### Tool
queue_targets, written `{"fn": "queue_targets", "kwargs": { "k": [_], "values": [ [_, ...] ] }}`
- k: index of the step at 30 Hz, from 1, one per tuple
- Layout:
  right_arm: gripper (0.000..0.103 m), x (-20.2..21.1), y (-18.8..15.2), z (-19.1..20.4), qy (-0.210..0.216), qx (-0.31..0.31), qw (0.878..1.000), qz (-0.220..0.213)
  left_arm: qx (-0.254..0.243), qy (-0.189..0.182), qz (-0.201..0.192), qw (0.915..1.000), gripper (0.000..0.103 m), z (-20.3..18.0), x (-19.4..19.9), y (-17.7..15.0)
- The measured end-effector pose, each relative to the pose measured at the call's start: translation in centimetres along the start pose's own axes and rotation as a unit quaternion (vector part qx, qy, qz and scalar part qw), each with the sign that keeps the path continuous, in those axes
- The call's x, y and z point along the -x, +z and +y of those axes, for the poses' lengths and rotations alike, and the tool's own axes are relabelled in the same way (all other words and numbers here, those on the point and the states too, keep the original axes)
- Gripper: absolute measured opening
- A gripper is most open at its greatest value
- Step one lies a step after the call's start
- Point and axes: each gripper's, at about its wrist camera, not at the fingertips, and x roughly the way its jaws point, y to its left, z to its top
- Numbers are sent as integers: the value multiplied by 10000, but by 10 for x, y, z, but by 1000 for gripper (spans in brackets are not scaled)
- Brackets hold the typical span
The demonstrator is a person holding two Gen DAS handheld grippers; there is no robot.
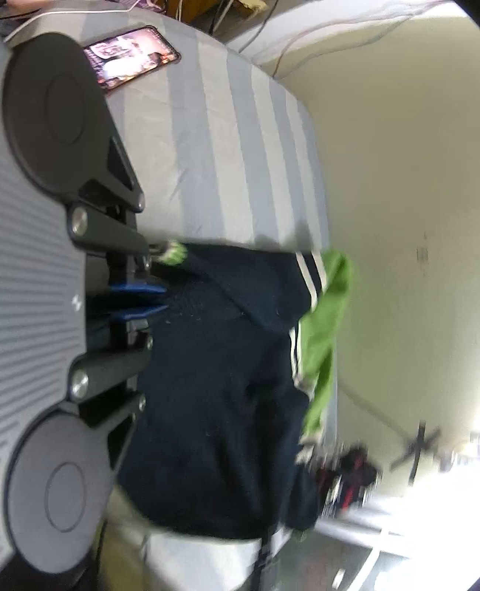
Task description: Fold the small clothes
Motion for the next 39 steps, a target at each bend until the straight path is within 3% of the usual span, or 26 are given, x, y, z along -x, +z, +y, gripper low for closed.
{"fn": "queue_targets", "kwargs": {
  "k": [3, 6, 7, 8, 9, 14, 17, 21, 24, 25, 26, 27, 33, 35, 36, 37, 39],
  "values": [
    [8, 22, 2, -9, -143, 245, 9991, 327, -317, -227, 210, 9990, 8, -22, 14, -20],
    [12, 14, -12, -9, -288, 490, 9952, 793, -393, -17, 357, 9986, 14, -23, 3, -32],
    [14, 9, -14, -10, -388, 478, 9952, 765, -250, 154, 365, 9989, 21, -17, -2, -31],
    [23, 5, -14, -13, -468, 417, 9956, 692, -114, 268, 358, 9989, 33, -11, -7, -27],
    [32, 2, -13, -16, -500, 322, 9964, 606, 8, 342, 317, 9989, 38, -5, -12, -24],
    [43, -11, -3, -15, -86, 3, 9999, 86, 19, 467, 155, 9988, 64, -2, -42, -9],
    [47, -29, -1, -5, 186, -127, 9997, -16, 85, 642, 208, 9977, 69, -6, -63, -8],
    [47, -67, -2, 11, 414, -172, 9988, 182, 261, 861, 202, 9957, 74, -12, -82, -10],
    [47, -93, 1, 16, 451, -190, 9980, 407, 243, 876, 73, 9958, 66, -19, -88, -10],
    [47, -100, 4, 17, 436, -212, 9977, 463, 223, 855, 57, 9961, 47, -20, -90, -10],
    [47, -108, 6, 17, 424, -239, 9976, 500, 213, 822, 86, 9964, 19, -20, -93, -9],
    [47, -115, 9, 16, 409, -277, 9974, 517, 227, 770, 148, 9967, 6, -18, -95, -7],
    [47, -137, 5, 6, 310, -522, 9971, 459, 640, 1273, -227, 9895, 3, 23, -77, 3],
    [48, -135, 0, 4, 382, -524, 9974, 323, 822, 1898, -405, 9775, 3, 47, -63, 8],
    [48, -133, -1, 3, 399, -505, 9975, 283, 929, 2344, -490, 9665, 3, 63, -55, 11],
    [48, -132, -2, 3, 408, -479, 9977, 250, 1046, 2737, -554, 9545, 3, 79, -48, 15],
    [50, -130, -4, 4, 412, -443, 9979, 215, 1419, 3558, -670, 9213, 3, 118, -36, 23]
  ]
}}
